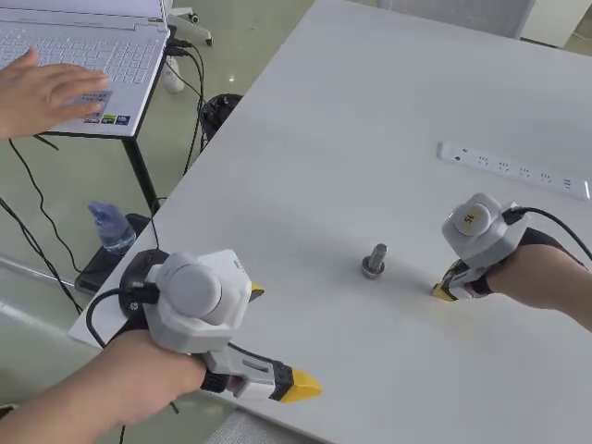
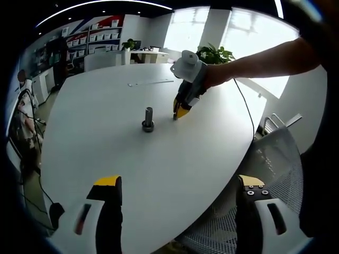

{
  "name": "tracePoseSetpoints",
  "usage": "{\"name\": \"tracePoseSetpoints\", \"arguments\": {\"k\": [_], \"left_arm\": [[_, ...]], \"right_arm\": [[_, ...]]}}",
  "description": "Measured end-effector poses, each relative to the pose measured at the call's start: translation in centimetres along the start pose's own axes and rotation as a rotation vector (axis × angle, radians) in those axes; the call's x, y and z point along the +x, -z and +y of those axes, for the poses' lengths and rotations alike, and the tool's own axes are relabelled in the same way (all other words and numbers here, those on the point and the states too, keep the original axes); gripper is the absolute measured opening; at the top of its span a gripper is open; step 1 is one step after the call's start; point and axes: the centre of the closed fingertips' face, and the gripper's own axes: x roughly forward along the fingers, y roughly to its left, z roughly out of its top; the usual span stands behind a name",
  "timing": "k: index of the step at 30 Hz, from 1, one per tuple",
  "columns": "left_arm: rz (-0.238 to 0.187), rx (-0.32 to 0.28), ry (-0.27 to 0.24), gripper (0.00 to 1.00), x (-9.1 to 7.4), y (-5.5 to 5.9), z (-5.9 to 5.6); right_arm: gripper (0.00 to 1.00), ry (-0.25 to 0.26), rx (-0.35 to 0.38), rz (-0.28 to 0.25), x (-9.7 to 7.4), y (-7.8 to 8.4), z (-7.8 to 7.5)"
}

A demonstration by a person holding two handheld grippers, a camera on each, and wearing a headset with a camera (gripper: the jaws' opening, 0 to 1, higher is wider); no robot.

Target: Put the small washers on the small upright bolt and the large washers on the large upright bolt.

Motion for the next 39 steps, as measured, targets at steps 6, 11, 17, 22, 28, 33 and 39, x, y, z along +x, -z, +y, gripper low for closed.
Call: {"name": "tracePoseSetpoints", "arguments": {"k": [6, 11, 17, 22, 28, 33, 39], "left_arm": [[-0.004, 0.003, 0.001, 0.89, 0.1, -0.2, 0.0], [-0.010, 0.007, 0.003, 0.89, 0.2, -0.5, -0.1], [-0.009, 0.017, 0.006, 0.89, 0.1, -0.6, -0.5], [-0.011, 0.019, 0.008, 0.89, 0.0, -0.7, -0.7], [-0.012, 0.026, 0.008, 0.89, -0.1, -0.9, -0.8], [-0.017, 0.038, 0.009, 0.90, -0.1, -1.4, -1.0], [-0.018, 0.045, 0.008, 0.90, 0.0, -1.7, -1.2]], "right_arm": [[0.18, -0.004, 0.012, -0.006, -0.6, 0.3, 0.2], [0.22, 0.008, 0.003, -0.030, -1.4, 0.1, 0.0], [0.24, 0.018, 0.015, -0.068, -2.6, -0.5, -0.4], [0.24, 0.025, 0.014, -0.086, -3.5, -0.5, 0.0], [0.25, 0.064, 0.012, -0.148, -5.2, -1.0, -0.2], [0.26, 0.068, 0.083, -0.216, -6.6, -1.3, -0.3], [0.29, 0.060, 0.128, -0.268, -7.6, -0.9, -0.1]]}}
